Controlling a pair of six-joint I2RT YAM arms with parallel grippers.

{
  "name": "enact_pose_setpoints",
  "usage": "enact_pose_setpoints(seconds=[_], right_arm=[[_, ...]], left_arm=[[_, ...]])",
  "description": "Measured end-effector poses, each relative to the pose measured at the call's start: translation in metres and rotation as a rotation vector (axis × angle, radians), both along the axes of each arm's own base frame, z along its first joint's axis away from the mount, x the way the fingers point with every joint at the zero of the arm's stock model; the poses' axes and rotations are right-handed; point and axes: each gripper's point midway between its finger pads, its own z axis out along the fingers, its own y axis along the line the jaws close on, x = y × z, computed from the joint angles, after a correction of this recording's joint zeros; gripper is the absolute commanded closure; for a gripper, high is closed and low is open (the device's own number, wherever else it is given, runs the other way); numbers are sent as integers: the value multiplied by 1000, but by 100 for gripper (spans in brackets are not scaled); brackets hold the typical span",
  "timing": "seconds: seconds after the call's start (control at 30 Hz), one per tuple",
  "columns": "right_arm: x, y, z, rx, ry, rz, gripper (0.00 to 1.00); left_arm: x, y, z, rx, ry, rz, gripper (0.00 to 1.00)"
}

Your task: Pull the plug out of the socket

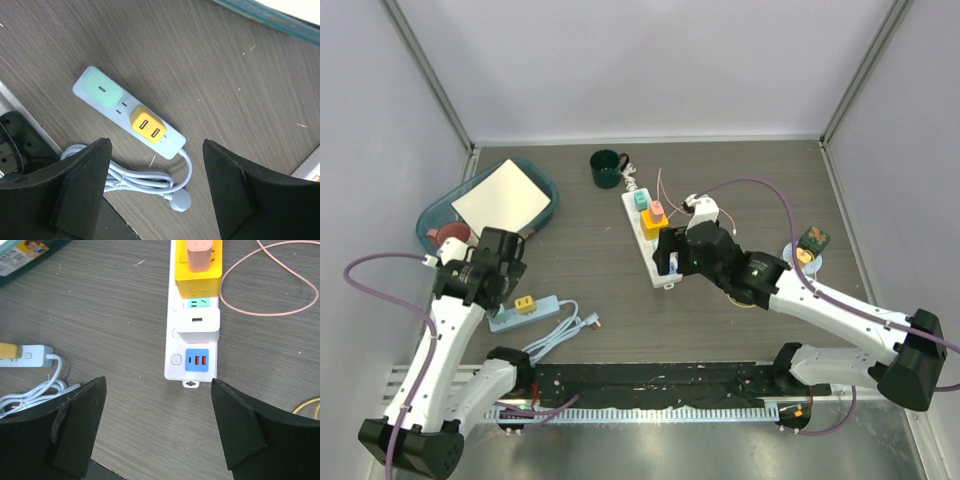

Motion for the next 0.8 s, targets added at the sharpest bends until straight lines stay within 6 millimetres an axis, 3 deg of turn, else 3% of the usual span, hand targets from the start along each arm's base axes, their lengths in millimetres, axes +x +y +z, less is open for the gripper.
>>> enact_pose_setpoints(seconds=[0.17, 0.33, 0.57, 0.8], right_arm=[[-6, 13, -2, 86, 2, 48, 19], [-8, 62, -17, 166, 85, 161, 24], [-17, 148, -57, 155, 209, 286, 28], [-24, 214, -73, 199, 197, 406, 26]], left_arm=[[-2, -5, -34, -4, 87, -36, 22], [3, -18, -66, -36, 160, -112, 21], [11, -18, -67, -21, 97, -153, 21], [10, -7, -68, 29, 98, -121, 19]])
